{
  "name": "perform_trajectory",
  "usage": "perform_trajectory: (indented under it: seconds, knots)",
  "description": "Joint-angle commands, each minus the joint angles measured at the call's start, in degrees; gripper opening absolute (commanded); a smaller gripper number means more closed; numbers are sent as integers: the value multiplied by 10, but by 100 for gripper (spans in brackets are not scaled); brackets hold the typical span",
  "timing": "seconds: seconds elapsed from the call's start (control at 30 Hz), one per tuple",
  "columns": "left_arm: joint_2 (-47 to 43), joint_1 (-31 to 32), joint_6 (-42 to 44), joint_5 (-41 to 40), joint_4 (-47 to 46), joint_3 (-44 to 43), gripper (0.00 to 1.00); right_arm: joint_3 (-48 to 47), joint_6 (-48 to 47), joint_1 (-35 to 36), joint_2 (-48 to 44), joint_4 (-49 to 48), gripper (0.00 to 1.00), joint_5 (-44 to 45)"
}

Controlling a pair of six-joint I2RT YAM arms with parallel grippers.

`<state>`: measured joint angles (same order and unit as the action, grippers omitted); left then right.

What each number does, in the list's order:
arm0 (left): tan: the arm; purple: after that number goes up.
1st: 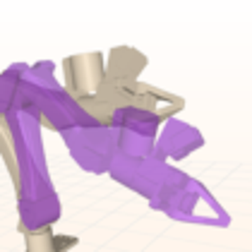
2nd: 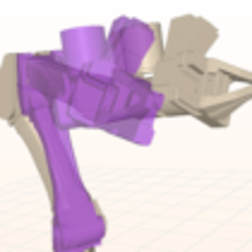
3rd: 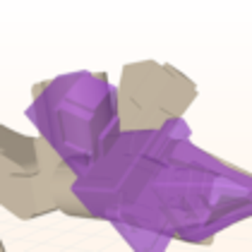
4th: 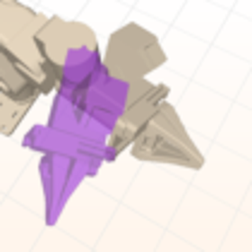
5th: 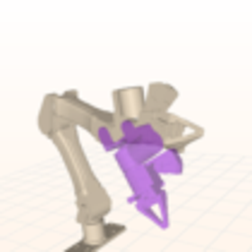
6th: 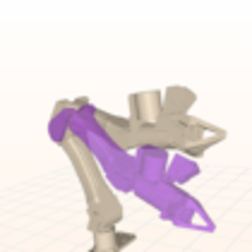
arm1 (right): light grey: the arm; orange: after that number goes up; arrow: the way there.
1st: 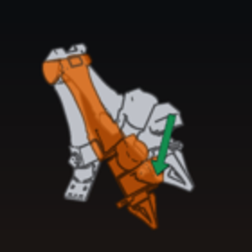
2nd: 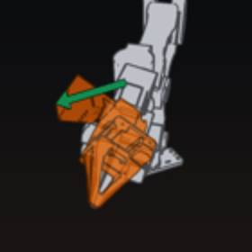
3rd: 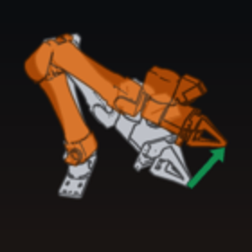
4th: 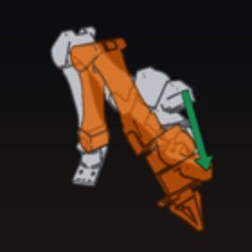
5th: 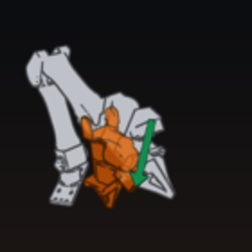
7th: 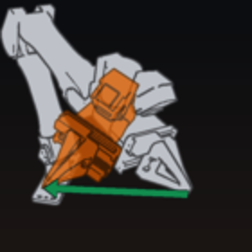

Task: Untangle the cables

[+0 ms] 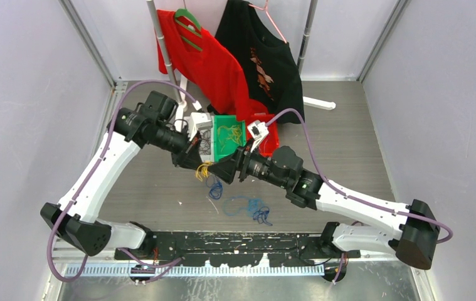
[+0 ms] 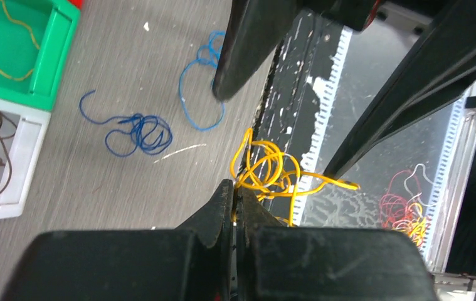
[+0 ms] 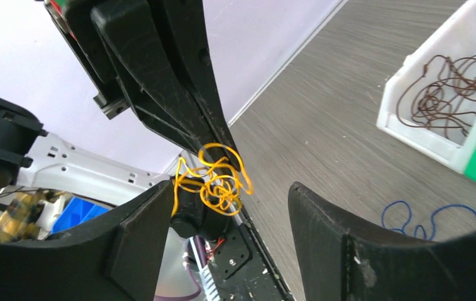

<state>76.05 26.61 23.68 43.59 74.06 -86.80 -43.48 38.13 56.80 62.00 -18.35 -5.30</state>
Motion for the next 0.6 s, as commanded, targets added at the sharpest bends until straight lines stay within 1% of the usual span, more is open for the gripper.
perform_trajectory:
  seconds: [0.0, 0.1, 0.2, 0.3, 0.4, 0.47, 0.57]
  knots:
    - [10, -1, -48, 66, -5, -45, 0, -33, 12, 2, 15, -53, 70, -36]
    - [15, -2, -66, 71, -11, -53, 0, -36, 17, 2, 24, -69, 65, -31]
    - [17, -1, -70, 80, -9, -60, 0, -41, 24, 3, 36, -72, 58, -20]
    - [14, -2, -71, 88, -5, -64, 0, -40, 32, 3, 46, -87, 45, -17]
    - [12, -2, -56, 88, 8, -74, 0, -35, 27, 3, 32, -71, 29, -5]
    - [11, -1, -43, 75, 16, -82, 0, -31, 9, 3, 11, -34, 26, 15]
    - [9, -1, -20, 41, 19, -93, 0, -18, -15, 2, -32, 23, 26, 50]
